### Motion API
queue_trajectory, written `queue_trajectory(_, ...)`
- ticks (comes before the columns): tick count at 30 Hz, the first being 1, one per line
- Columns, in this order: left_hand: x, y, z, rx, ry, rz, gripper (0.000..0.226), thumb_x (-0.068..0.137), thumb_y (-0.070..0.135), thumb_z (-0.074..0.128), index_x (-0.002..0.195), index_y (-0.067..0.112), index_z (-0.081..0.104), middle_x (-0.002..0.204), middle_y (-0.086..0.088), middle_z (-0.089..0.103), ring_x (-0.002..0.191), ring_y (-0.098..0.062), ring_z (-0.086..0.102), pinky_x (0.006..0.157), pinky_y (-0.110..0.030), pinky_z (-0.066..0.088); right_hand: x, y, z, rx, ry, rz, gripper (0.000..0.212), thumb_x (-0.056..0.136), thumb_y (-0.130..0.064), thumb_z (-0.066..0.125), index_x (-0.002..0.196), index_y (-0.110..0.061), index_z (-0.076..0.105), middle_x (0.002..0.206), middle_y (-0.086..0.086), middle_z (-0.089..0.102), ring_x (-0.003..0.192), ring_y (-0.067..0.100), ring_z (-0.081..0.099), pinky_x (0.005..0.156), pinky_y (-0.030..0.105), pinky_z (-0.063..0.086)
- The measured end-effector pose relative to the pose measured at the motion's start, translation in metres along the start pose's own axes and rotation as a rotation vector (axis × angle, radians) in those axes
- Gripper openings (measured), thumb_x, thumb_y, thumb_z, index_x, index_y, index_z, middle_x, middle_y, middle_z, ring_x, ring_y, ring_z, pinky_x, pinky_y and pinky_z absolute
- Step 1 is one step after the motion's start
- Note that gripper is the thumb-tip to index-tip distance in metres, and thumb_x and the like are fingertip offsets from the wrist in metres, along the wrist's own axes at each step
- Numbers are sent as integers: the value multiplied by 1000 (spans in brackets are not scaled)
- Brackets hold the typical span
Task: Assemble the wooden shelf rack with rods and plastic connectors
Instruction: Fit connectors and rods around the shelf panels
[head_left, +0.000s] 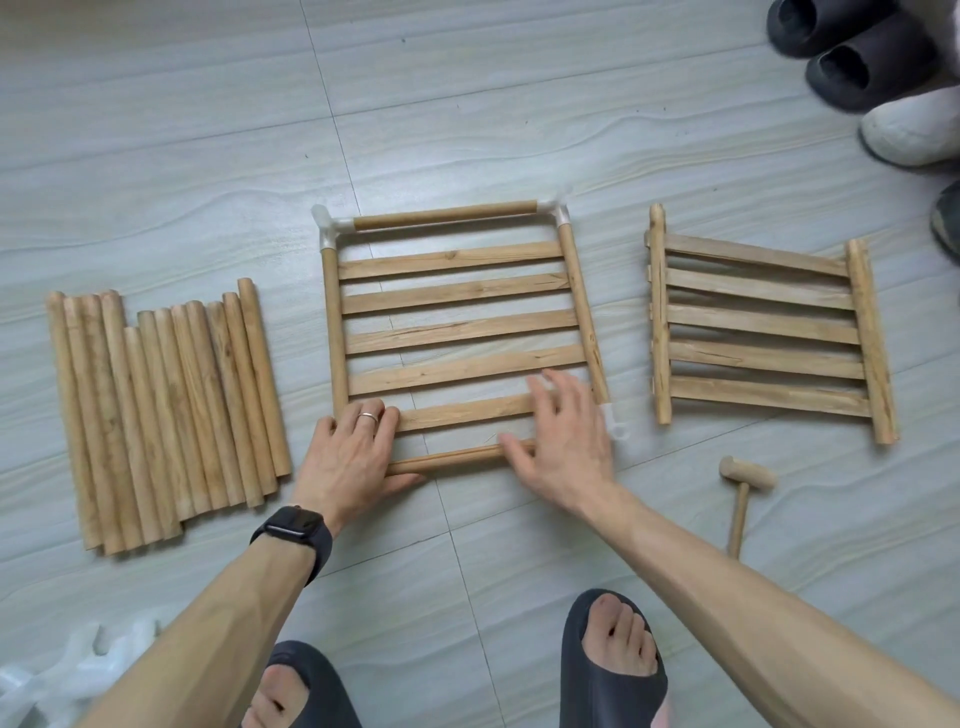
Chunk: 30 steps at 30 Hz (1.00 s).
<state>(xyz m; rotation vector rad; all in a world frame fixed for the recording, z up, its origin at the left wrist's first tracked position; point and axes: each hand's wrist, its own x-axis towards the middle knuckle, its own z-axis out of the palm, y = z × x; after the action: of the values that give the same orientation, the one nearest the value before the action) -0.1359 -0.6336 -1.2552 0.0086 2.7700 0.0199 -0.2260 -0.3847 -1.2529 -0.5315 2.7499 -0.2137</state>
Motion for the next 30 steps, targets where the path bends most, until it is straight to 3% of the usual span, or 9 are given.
queue_trajectory(4, -2, 3, 2, 24, 2, -3, 84, 70, 71, 73, 117, 3, 62, 116, -17, 62, 102, -36, 60, 70, -46, 47, 4, -6, 14, -182, -205, -193, 98, 89, -84, 18, 162, -20, 9, 167, 13, 13, 155, 29, 8, 127, 47, 1)
queue_trajectory(7, -4, 0, 4, 32, 4, -5, 84, 69, 68, 77, 116, 1, 63, 114, -19, 62, 101, -37, 61, 69, -47, 48, 11, 7, 11, -293, -156, -341, 101, 87, -85, 19, 161, -15, 19, 158, 18, 31, 146, 34, 27, 124, 50, 16)
queue_trajectory(11, -2, -1, 2, 45, -16, -3, 85, 74, 72, 69, 122, 3, 60, 119, -18, 60, 106, -36, 58, 75, -48, 46, 16, 13, 7, -475, -52, -503, 91, 90, -76, 48, 145, -4, 48, 130, 21, 56, 117, 36, 56, 104, 49, 44)
queue_trajectory(14, -2, -1, 0, 60, -43, -11, 88, 80, 79, 53, 132, 8, 52, 129, -14, 55, 116, -33, 53, 84, -46, 45, 17, 10, 5, -432, -31, -498, 89, 87, -71, 58, 143, -3, 51, 129, 21, 57, 116, 38, 57, 104, 50, 45)
queue_trajectory(20, -11, -7, -5, -101, 70, 20, 76, 91, 79, 19, 124, 23, 58, 120, 0, 62, 107, -22, 57, 89, -39, 44, -2, 15, 6, -231, -15, -467, 84, 87, -80, 41, 132, -10, 52, 126, 14, 50, 113, 32, 51, 103, 48, 44)
queue_trajectory(23, -10, -8, -5, -134, 168, -60, 73, 96, 68, 26, 142, 17, 50, 141, -7, 56, 127, -26, 52, 105, -42, 42, -2, 8, 4, -134, -2, -424, 79, 89, -82, 32, 123, -14, 55, 133, 13, 50, 120, 33, 51, 103, 48, 46)
queue_trajectory(26, -7, -4, 1, -167, 37, -187, 88, 96, 69, 23, 162, 14, 5, 169, -8, 3, 156, -26, -3, 126, -49, 8, 15, -10, -1, -83, -59, -268, 86, 89, -82, 27, 152, -24, 31, 164, 13, 15, 153, 35, 13, 123, 54, 21)
queue_trajectory(28, -5, -1, 11, -144, -64, -207, 89, 95, 71, 11, 157, 14, -21, 165, -5, -26, 149, -22, -33, 125, -51, -7, 28, -15, 1, -124, -181, -187, 93, 86, -86, 16, 160, -35, -9, 166, 6, -28, 152, 31, -28, 124, 56, -6)
queue_trajectory(30, -3, -1, 16, -133, -122, -205, 89, 94, 73, 3, 151, 15, -32, 159, -3, -38, 142, -21, -43, 123, -52, -12, 34, -13, 7, -197, -286, -176, 93, 85, -87, 10, 154, -38, -30, 155, 6, -48, 143, 32, -43, 121, 60, -13)
